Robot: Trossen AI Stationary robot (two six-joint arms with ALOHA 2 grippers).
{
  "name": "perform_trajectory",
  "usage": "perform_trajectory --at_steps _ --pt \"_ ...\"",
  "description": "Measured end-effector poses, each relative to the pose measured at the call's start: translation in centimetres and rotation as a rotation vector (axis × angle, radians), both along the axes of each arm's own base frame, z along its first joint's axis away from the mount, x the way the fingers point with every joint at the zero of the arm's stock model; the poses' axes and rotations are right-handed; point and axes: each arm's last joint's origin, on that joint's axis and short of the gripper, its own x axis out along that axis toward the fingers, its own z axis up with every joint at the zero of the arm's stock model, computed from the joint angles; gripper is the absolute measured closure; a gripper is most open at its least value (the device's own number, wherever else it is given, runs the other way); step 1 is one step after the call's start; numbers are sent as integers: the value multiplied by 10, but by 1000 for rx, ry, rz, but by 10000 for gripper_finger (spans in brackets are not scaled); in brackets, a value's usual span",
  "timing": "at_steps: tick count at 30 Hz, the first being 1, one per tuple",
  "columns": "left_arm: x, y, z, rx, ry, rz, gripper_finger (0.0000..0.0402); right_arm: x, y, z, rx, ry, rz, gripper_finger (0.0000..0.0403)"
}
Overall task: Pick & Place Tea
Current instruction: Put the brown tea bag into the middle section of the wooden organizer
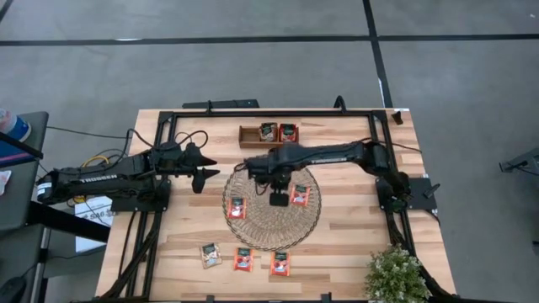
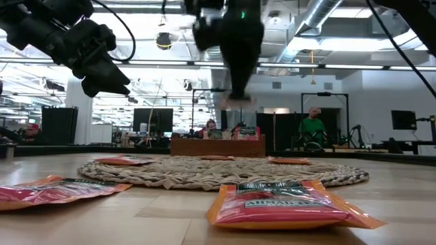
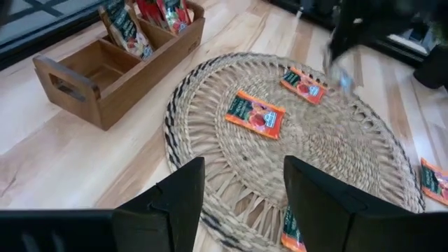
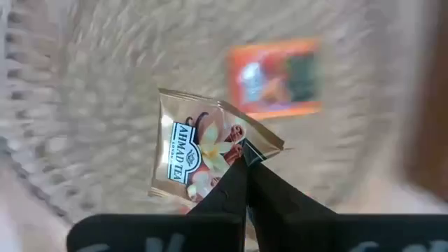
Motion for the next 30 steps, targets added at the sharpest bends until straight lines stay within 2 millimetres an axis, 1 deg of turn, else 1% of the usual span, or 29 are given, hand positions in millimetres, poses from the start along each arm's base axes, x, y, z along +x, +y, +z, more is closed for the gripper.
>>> perform_trajectory --at_steps 2,5,8,10,14,18,21,26,30 --pt "0 0 0 6 0 -1 214 1 -3 22 -110 -71 36 401" --pt "1 0 1 13 -8 -1 214 2 -14 45 -297 -121 104 402" --pt "1 1 1 18 -9 6 214 5 -26 60 -455 -155 153 402" --pt "1 1 1 19 -7 8 214 8 -35 64 -517 -171 182 402" --pt "1 1 1 21 -6 13 214 12 -57 63 -553 -171 207 402" --pt "1 1 1 24 -5 19 214 13 -82 52 -561 -131 195 402" --pt "0 1 1 29 -3 30 214 16 -97 44 -592 -143 199 402" --pt "0 2 1 38 -1 40 214 20 -113 33 -665 -131 247 402" --pt "0 2 1 45 2 55 214 23 -120 17 -687 -131 276 402"
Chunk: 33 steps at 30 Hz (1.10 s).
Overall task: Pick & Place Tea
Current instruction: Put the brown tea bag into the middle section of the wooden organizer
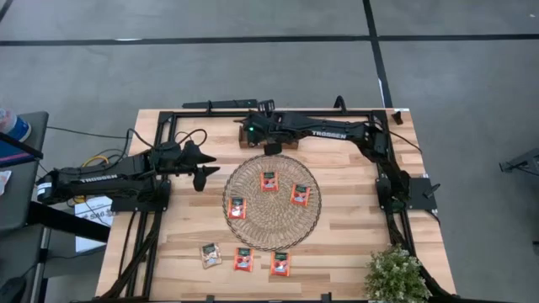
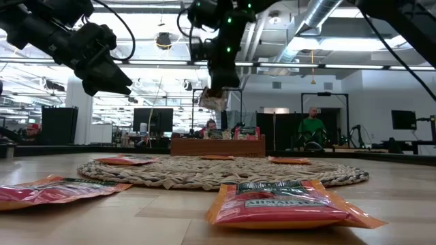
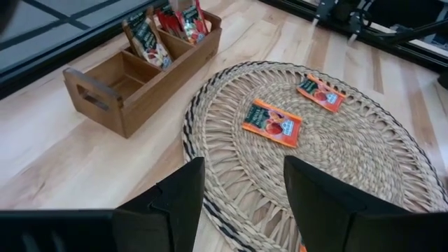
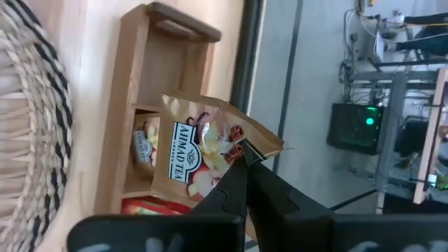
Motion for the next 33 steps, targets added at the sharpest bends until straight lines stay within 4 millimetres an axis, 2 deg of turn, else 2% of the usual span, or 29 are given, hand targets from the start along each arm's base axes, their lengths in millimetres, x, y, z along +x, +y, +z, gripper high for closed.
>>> perform_trajectory --at_steps 14,26,33 --pt "0 1 0 23 7 15 214 -2 -5 -54 -77 83 70 402" --pt "0 1 0 23 7 15 214 -13 -24 -72 -83 122 16 402" --pt "0 1 0 27 8 24 214 -8 -18 -73 -95 81 30 401"
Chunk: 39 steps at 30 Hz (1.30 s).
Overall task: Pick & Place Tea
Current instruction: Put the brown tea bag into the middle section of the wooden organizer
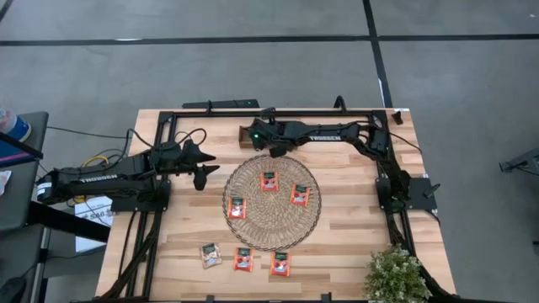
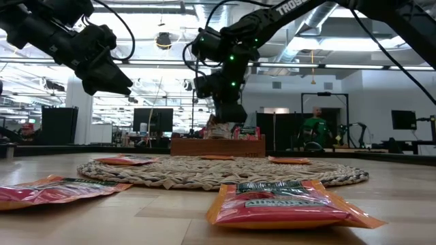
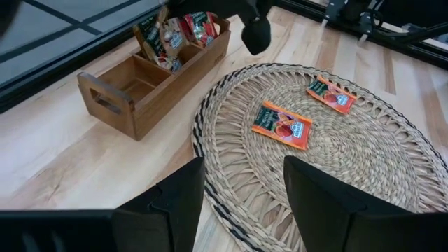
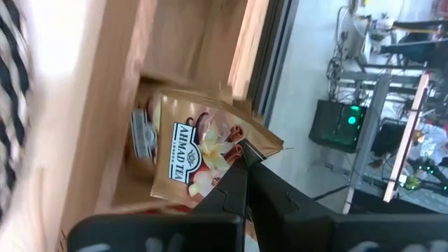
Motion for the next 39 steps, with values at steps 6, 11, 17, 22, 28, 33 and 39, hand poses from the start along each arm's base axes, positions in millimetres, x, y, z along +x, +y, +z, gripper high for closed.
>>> perform_trajectory --at_steps 6,11,17,22,28,33,39 --pt "0 0 0 1 0 17 214 5 5 -5 -14 9 27 402" --pt "0 0 0 -2 -2 18 214 10 3 -29 -70 101 22 402" --pt "0 1 1 -6 -6 22 214 10 8 -31 -90 122 19 401" --pt "0 1 1 -5 -7 21 214 13 6 -23 -115 78 6 400" --pt "0 1 1 -2 -5 19 214 14 6 -22 -97 71 14 379" --pt "0 1 1 0 -5 19 214 12 7 -23 -79 60 -17 350" --pt "0 1 1 2 -4 18 214 7 8 -26 -49 87 -55 336"
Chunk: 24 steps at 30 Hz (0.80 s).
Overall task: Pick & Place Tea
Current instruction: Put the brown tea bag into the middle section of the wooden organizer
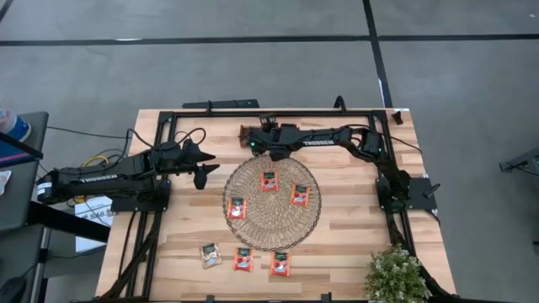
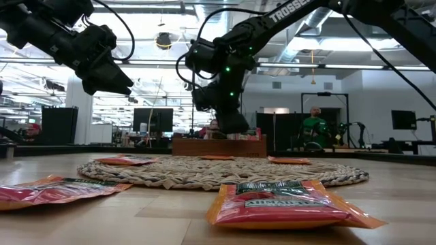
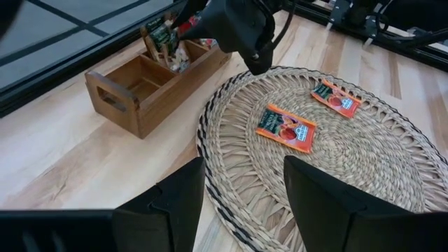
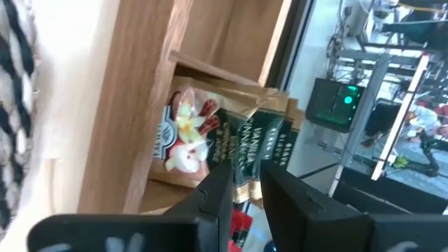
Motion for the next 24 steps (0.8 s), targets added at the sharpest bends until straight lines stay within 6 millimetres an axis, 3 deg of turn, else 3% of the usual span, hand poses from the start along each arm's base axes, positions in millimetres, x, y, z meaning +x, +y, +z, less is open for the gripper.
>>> perform_trajectory --at_steps 6,13,18,24 --pt "0 0 0 0 0 0 214 0 1 0 -7 -3 -14 336" --pt "0 0 0 0 0 0 214 3 4 13 -237 50 -69 336" --pt "0 0 0 -14 0 4 214 5 8 62 -203 -67 -107 336" --pt "-1 -2 -4 -85 18 -11 214 -32 19 128 73 -255 -191 336"
